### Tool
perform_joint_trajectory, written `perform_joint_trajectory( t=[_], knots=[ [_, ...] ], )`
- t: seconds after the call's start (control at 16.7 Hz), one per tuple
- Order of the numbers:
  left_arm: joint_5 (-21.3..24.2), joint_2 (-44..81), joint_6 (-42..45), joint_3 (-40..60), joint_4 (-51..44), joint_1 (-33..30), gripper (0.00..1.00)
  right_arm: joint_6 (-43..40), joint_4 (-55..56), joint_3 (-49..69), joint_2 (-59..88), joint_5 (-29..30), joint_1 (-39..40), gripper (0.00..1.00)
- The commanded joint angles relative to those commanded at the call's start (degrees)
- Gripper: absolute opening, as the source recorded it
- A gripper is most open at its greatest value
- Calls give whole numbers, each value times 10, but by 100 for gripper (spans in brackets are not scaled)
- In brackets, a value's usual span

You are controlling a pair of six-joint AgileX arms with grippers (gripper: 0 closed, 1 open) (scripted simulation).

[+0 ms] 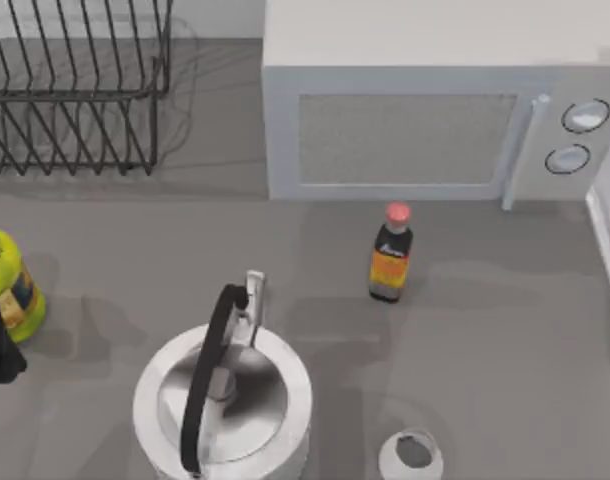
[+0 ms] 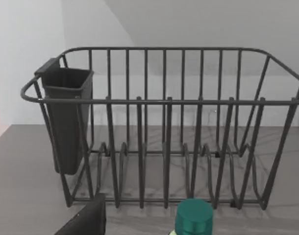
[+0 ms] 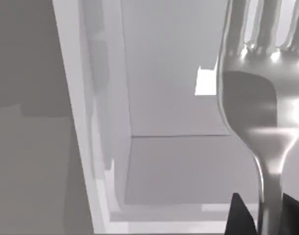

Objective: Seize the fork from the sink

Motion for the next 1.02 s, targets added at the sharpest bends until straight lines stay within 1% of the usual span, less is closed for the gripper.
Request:
perform_joint_trajectory(
  t=[0.3, 0.48, 0.66, 0.78, 1.02],
  knots=[
    [0, 0, 0, 0, 0, 0, 100, 112, -69, -147, -128, -1, 118, 0],
    [0, 0, 0, 0, 0, 0, 100, 181, -63, -199, -187, -3, 202, 0],
    [0, 0, 0, 0, 0, 0, 100, 245, -16, -210, -220, -5, 280, 0],
    [0, 0, 0, 0, 0, 0, 100, 279, 22, -205, -228, -4, 315, 0],
    [0, 0, 0, 0, 0, 0, 100, 311, 64, -194, -223, 3, 330, 0]
  ],
)
